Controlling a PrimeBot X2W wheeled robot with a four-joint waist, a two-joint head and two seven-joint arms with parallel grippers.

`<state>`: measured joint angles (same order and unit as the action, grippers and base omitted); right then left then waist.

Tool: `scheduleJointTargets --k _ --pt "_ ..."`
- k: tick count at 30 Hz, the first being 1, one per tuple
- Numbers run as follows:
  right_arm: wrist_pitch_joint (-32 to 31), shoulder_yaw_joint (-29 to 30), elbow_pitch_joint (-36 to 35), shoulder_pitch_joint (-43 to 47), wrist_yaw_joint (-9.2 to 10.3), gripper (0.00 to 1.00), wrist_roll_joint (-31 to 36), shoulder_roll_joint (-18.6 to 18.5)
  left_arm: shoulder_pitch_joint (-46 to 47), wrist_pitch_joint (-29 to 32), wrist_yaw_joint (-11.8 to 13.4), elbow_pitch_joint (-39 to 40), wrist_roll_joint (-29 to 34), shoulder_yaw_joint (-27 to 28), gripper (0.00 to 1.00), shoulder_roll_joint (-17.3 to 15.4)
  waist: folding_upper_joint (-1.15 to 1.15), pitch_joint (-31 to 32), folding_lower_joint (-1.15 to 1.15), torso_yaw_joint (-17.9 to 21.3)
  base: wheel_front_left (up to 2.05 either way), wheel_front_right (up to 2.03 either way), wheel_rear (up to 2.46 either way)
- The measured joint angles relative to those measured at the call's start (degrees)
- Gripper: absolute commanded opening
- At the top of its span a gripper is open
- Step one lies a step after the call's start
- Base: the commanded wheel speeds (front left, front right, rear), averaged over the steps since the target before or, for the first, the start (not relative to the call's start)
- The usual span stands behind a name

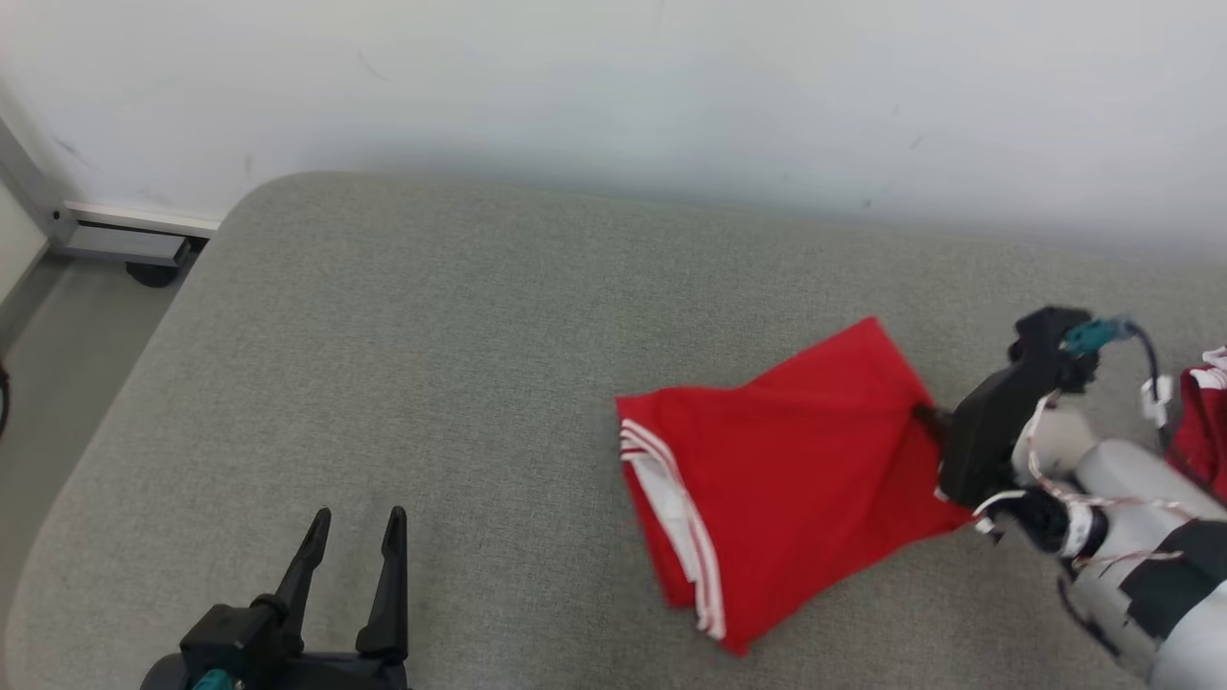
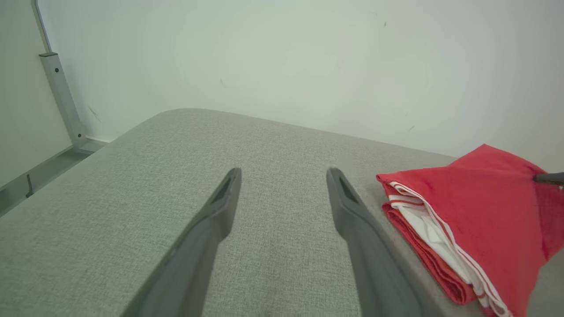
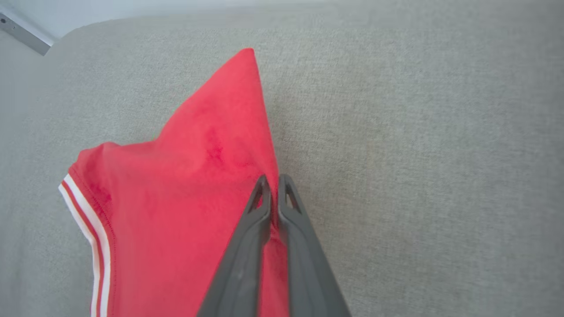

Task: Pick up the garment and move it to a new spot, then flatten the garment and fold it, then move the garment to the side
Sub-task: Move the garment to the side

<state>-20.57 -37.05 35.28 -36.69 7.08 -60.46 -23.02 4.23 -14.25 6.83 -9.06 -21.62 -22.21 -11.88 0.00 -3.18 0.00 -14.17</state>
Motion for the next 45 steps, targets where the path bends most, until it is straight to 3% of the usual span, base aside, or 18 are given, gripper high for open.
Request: scheduleJointTargets --k 9,28,37,45 --pt "-2.1 1.1 -0.5 -6.3 0.01 0.00 1.9 -5.9 -0.4 0.0 0.0 1.4 -0.2 1.2 1.00 -0.6 0.01 -2.6 0.01 2.2 0.00 0.00 0.00" --pt "-3.1 5.0 -2.4 -10.3 0.04 0.00 2.6 -13.0 1.1 -0.1 -0.3 3.6 -0.6 2.8 1.00 -2.5 0.00 -7.2 0.00 9.9 0.00 0.00 0.00" --pt "-3.7 7.2 -2.0 -13.8 0.05 0.00 3.3 -17.2 2.2 -0.1 -0.8 4.5 -0.5 2.8 1.00 -2.8 0.00 -9.9 0.00 11.2 0.00 0.00 0.00" --pt "-4.1 8.0 -2.2 -15.6 0.05 0.00 3.6 -18.4 2.4 -0.1 -0.8 4.2 -0.5 2.9 1.00 -2.8 0.00 -10.7 0.00 11.9 0.00 0.00 0.00"
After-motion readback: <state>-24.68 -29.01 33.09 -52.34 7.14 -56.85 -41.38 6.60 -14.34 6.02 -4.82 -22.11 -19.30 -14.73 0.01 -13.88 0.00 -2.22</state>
